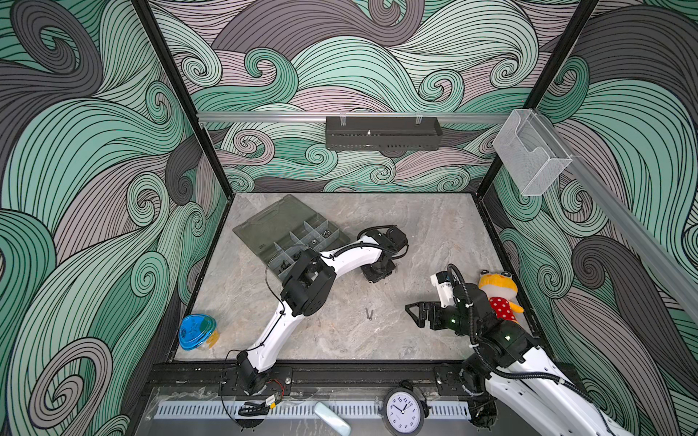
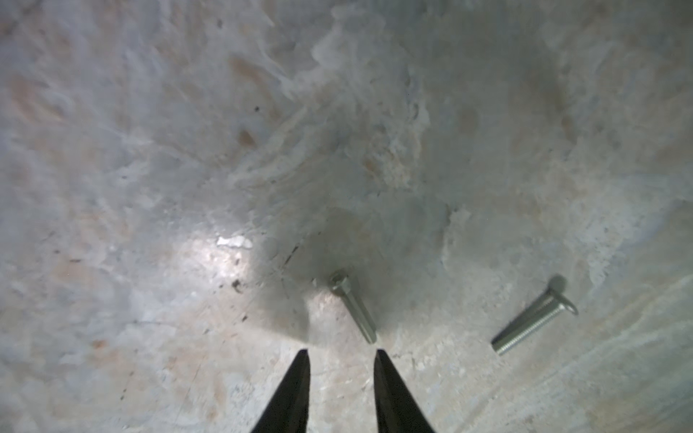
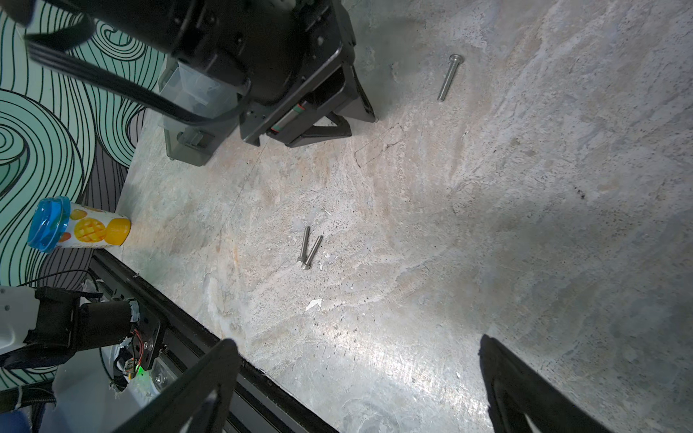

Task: Sort the screws and nuts into containers
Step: Pick up the screw at the center of the table.

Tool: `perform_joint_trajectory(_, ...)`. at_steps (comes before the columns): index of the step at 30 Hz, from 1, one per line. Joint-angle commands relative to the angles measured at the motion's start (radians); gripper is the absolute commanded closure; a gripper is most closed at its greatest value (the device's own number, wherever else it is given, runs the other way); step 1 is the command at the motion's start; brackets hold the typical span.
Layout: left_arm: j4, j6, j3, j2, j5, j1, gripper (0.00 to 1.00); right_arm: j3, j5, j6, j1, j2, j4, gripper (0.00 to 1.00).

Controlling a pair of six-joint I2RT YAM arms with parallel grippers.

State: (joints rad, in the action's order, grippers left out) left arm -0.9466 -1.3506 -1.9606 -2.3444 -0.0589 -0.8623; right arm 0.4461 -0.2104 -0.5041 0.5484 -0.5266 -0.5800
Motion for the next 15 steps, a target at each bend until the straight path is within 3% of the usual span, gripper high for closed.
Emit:
perform_joint_trajectory(1,-0.042,0.010,-0.064,-0.049,-0.007,0.008,0.67,-0.015,-0.017,0.008,-0.006,0.014,0.002,0.00)
perform_joint_trajectory(11,-0.040,0.013,-0.072,-0.072,-0.001,0.026,0.67,-0.017,-0.020,0.013,-0.012,0.008,0.007,0.01)
perform_joint_trajectory(15,-0.082,0.047,-0.106,-0.087,-0.010,0.036,0.74,-0.019,-0.020,0.010,-0.013,0.016,0.007,0.00)
